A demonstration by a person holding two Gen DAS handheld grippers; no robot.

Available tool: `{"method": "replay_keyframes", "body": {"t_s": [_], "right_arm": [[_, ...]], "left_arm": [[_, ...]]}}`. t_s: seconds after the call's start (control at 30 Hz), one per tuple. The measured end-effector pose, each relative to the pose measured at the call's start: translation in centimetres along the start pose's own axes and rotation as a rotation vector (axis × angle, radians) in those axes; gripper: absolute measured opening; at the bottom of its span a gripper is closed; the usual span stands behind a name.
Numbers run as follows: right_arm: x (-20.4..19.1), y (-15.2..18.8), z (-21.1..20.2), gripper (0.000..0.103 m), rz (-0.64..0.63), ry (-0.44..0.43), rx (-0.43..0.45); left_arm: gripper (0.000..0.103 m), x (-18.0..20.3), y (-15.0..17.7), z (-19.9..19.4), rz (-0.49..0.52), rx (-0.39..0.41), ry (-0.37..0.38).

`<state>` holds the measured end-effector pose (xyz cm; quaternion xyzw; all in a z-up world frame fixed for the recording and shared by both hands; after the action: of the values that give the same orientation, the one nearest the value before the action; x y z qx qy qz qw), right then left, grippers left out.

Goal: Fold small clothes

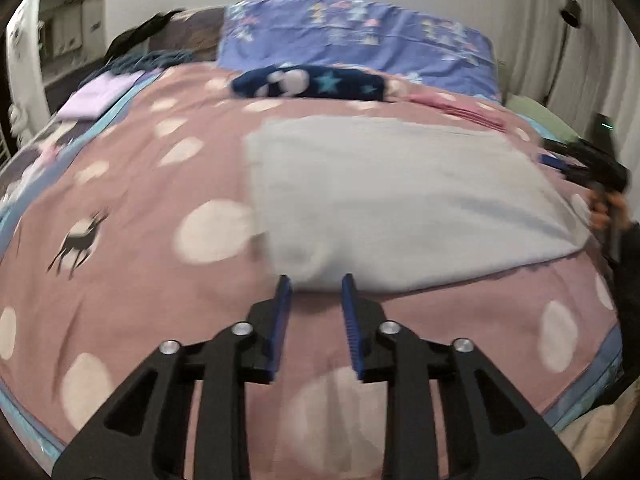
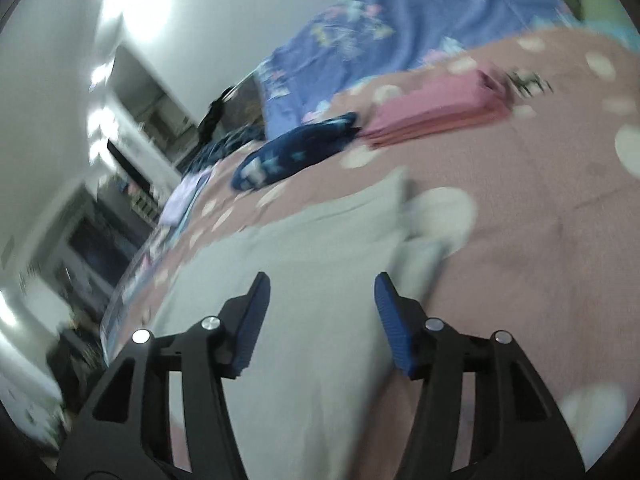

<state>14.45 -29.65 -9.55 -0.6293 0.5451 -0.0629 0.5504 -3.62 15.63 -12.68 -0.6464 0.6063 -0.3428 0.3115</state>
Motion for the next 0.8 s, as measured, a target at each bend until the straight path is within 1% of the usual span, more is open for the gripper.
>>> {"method": "replay_keyframes", "body": {"t_s": [0.07,0.13,0.17,0.2,0.27,0.3,0.33,0.37,0.4,0.47,0.53,0.57,0.7,0.8], "right_arm": [[-4.6,1.7,-0.9,0.056,-0.092,-0.044,-0.018],[-9.3,3.8,-0.8,0.06,-0.17,-0.094,-0.068],[-11.5,5.0,-0.4,0.06,-0.209,-0.107,-0.097],[-13.4,6.2,0.0,0.06,-0.245,-0.115,-0.123],[-17.6,9.3,1.2,0.06,-0.303,-0.156,-0.195],[-18.7,10.2,1.4,0.06,-0.312,-0.171,-0.214],[-20.3,11.6,2.0,0.061,-0.328,-0.191,-0.242],[-21.4,12.7,2.5,0.061,-0.348,-0.197,-0.261],[-22.3,13.6,3.0,0.062,-0.369,-0.194,-0.277],[-23.6,15.3,3.9,0.062,-0.401,-0.175,-0.305],[-24.3,16.6,4.5,0.063,-0.401,-0.156,-0.328],[-24.4,17.1,4.7,0.063,-0.4,-0.143,-0.336],[-24.8,18.3,5.8,0.063,-0.445,-0.068,-0.349],[-26.3,19.1,7.1,0.063,-0.528,-0.012,-0.352]], "left_arm": [[0.024,-0.9,0.3,0.7,0.021,-0.018,0.018],[0.024,-1.1,0.7,1.7,0.048,-0.044,0.06],[0.024,-0.9,0.7,2.1,0.067,-0.049,0.078],[0.024,-0.6,0.9,2.3,0.096,-0.051,0.096],[0.024,0.0,0.8,3.0,0.178,-0.045,0.103],[0.023,0.0,0.7,3.3,0.202,-0.038,0.106],[0.008,-0.2,0.4,3.4,0.222,-0.024,0.116],[0.006,-0.4,0.1,3.4,0.238,-0.014,0.128],[0.005,-0.4,-0.3,3.0,0.26,0.002,0.132],[0.005,-0.6,-1.3,1.3,0.318,0.064,0.136],[0.003,-1.1,-1.7,0.0,0.343,0.091,0.16],[0.001,-1.4,-1.4,-0.4,0.343,0.091,0.17],[0.0,-2.5,0.4,-0.5,0.307,0.077,0.199],[0.0,-4.1,1.6,-0.4,0.226,0.079,0.197]]}}
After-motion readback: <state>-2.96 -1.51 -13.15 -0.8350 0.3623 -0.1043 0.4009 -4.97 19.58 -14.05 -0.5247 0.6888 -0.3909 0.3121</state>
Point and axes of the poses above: each gripper's, at about its wrist camera, not at the fingertips, and z roughly the way its jaws point, x to its right, y to its underside, the point moved 4 cm from there along z, roughly the way its jaws point, and after that the axes turned 10 degrees about x, right-handed, at the moved point
